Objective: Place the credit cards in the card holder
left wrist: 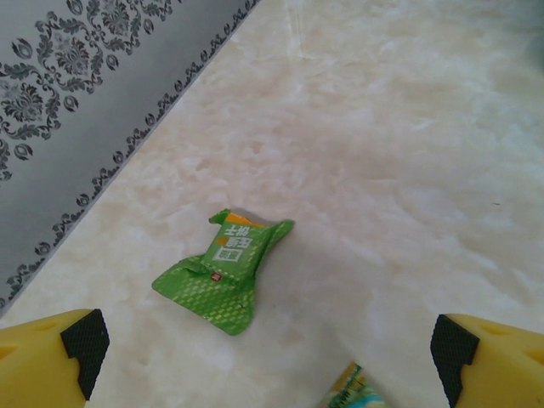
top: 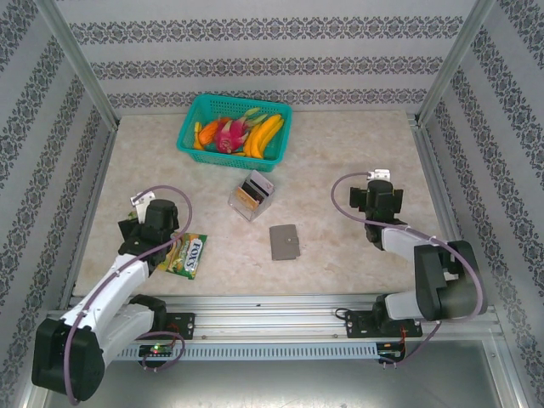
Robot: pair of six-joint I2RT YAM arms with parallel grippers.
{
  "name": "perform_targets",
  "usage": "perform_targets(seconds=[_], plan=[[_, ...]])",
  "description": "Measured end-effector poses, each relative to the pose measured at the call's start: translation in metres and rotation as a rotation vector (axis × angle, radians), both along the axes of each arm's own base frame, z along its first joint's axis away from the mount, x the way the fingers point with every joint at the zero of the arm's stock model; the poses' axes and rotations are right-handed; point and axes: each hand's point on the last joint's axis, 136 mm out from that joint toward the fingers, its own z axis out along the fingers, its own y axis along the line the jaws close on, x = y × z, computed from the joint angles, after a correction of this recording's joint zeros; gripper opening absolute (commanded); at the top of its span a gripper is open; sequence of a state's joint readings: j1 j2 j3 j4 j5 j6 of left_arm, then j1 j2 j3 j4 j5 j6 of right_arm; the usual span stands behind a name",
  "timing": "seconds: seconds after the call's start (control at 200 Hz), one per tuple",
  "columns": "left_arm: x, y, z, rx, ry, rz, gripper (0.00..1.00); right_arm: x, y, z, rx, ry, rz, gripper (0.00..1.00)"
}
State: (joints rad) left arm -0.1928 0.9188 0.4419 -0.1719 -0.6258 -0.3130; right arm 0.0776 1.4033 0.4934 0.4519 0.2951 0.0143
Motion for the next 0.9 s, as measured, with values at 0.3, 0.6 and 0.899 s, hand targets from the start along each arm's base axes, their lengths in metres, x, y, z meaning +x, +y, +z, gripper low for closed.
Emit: perform_targets(seconds=[0.3, 0.6, 0.899], plan=[[0.025, -0.001, -0.019, 0.055, -0.042, -0.064, 1.00, 0.008, 0.017, -0.009, 0.076, -0.126, 0.123, 0.98], [0.074, -0.024, -0.046, 0.047, -0.046, -0.248, 1.00, 0.008, 0.011, -0.002, 0.075, -0.178, 0.083, 0.98], [0.117, -0.044, -0.041, -0.010, -0.115, -0.388, 1.00, 0.008, 0.009, 0.000, 0.073, -0.184, 0.071, 0.98]])
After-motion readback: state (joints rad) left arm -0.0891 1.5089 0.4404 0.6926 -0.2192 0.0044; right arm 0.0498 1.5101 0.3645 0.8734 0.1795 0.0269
